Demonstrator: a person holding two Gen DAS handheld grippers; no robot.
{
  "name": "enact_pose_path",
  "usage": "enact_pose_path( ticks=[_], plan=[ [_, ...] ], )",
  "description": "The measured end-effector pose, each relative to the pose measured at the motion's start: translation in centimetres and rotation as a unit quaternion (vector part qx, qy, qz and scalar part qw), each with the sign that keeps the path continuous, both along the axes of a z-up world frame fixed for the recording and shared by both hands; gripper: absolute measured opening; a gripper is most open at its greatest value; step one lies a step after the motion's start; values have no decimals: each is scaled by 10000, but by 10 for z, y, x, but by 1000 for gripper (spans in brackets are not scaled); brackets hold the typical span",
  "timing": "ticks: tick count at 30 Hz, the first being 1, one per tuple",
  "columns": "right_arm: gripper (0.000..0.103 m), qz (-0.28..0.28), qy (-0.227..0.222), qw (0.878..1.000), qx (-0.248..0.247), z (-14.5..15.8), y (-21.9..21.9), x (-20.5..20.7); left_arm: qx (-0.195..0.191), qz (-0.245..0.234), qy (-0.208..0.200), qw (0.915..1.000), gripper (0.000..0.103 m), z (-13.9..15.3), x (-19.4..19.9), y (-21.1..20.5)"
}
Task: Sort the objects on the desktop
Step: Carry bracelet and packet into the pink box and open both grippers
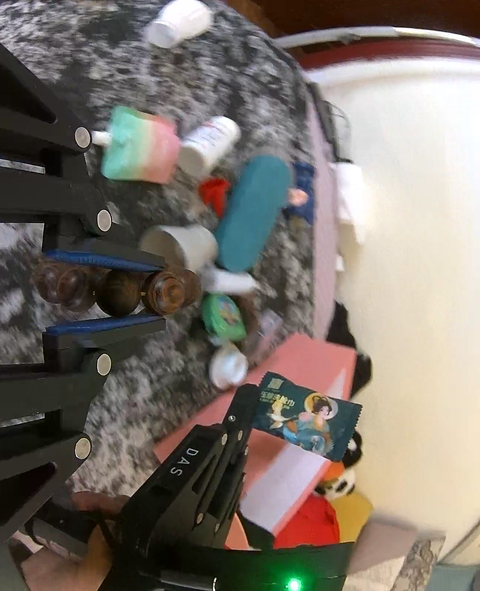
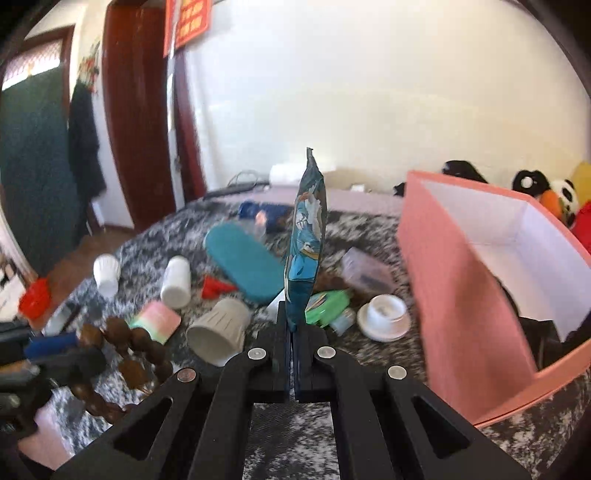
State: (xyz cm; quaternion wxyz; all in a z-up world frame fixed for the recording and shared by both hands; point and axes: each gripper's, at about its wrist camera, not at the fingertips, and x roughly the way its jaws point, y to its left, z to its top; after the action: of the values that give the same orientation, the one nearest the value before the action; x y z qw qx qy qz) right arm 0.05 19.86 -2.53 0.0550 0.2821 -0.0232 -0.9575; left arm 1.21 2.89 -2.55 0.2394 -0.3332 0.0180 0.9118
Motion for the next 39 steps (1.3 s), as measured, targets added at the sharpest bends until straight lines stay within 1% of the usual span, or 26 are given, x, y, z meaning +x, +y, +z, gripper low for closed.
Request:
enact_pose_path(
  ticks=[2, 4, 8, 13, 18, 21, 23, 25, 26, 27, 28, 29, 30, 31, 33, 39],
  plan=[
    [0, -95, 117, 9999, -57, 11, 10, 7, 70, -90, 111, 9999, 19, 10, 2, 10],
    [0, -192, 232, 9995, -74, 21, 22, 14, 129, -175, 107, 9997, 18, 17, -1, 23],
    [0, -464, 405, 9979, -185, 36, 56, 24, -19, -402, 176, 9990, 18, 30, -4, 60],
    [0, -1040, 490, 9930, -261, 38, 112, 30, -184, -846, 366, 9956, 18, 57, -11, 126],
    [0, -1575, 611, 9834, -667, 39, 173, 37, -247, -1203, 540, 9910, 18, 82, -21, 192],
    [0, -1847, 603, 9774, -832, 36, 204, 40, -344, -1329, 549, 9890, 19, 85, -28, 225],
    [0, -1946, 566, 9751, -903, 33, 218, 42, -394, -1370, 459, 9887, 19, 81, -37, 248],
    [1, -1999, 490, 9744, -908, 29, 228, 43, -461, -1246, 397, 9903, 23, 74, -44, 262],
    [6, -2013, 437, 9744, -901, 27, 231, 42, -503, -1146, 387, 9914, 46, 71, -46, 266],
    [9, -2027, 384, 9744, -893, 25, 235, 42, -545, -1045, 377, 9923, 84, 68, -48, 270],
    [35, -2082, 340, 9736, -872, 23, 237, 42, -577, -941, 369, 9932, 98, 65, -50, 273],
    [76, -2126, 384, 9723, -888, 23, 239, 45, -535, -821, 380, 9945, 103, 62, -50, 274],
    [90, -2158, 463, 9710, -921, 24, 240, 47, -503, -779, 384, 9949, 103, 61, -50, 273],
    [96, -2190, 542, 9695, -954, 25, 241, 50, -479, -788, 349, 9951, 103, 58, -50, 273],
    [96, -2224, 634, 9679, -983, 26, 242, 54, -401, -766, 289, 9958, 103, 56, -50, 271],
    [94, -2144, 593, 9712, -854, 28, 234, 55, -502, -643, 364, 9960, 103, 58, -44, 263]
  ],
)
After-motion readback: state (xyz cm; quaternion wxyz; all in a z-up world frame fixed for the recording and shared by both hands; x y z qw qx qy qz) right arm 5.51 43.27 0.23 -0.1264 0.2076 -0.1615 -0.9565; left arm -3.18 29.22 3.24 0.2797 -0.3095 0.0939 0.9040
